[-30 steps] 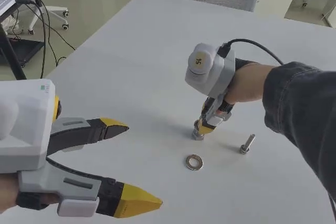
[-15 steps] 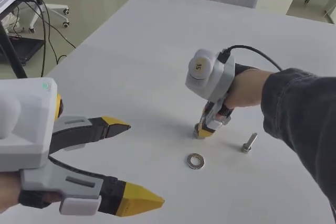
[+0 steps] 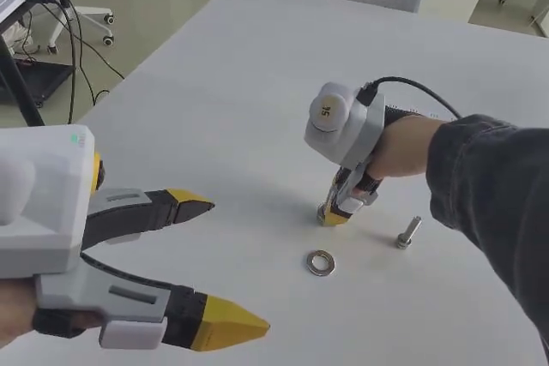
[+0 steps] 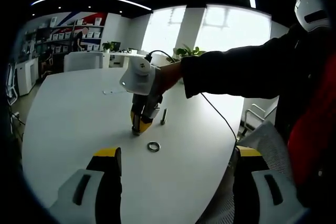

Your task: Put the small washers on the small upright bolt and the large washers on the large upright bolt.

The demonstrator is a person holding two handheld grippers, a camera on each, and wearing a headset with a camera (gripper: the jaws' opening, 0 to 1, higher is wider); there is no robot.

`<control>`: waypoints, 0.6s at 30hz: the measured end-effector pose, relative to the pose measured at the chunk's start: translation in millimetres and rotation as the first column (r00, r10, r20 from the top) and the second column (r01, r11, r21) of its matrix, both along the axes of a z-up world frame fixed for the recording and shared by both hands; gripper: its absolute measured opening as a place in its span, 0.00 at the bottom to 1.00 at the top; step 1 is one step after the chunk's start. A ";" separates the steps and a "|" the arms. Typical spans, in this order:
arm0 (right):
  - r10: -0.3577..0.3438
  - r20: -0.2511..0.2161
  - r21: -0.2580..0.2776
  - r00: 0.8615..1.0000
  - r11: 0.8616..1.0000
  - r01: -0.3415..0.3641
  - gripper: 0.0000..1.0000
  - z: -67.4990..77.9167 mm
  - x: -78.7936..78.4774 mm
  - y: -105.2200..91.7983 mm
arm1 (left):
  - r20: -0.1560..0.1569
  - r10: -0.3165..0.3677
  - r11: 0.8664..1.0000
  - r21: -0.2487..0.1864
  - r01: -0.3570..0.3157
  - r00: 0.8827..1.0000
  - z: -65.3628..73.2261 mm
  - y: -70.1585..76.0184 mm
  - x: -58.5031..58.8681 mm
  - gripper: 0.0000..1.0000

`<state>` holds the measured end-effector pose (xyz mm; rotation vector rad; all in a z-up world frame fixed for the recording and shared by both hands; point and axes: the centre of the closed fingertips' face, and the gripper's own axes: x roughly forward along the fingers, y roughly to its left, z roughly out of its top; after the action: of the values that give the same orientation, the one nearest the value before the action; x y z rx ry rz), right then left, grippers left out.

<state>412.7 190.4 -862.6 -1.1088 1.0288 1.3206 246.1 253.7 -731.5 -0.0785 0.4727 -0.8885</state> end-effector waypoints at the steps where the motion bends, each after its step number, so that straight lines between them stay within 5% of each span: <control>1: -0.003 -0.004 -0.002 1.000 1.000 0.003 0.24 0.0 -0.7 -0.6 | 0.000 0.000 1.000 0.000 0.000 1.000 -0.1 0.1 -0.1 0.88; 18: -0.008 -0.016 -0.005 1.000 1.000 0.008 0.31 -1.3 -4.4 -4.9 | 0.000 -0.002 1.000 0.000 0.002 1.000 -1.1 -0.5 0.0 0.88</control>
<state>408.3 185.5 -863.9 -1.0985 1.0474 1.3228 246.1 253.1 -732.5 -0.0784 0.4731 -0.8901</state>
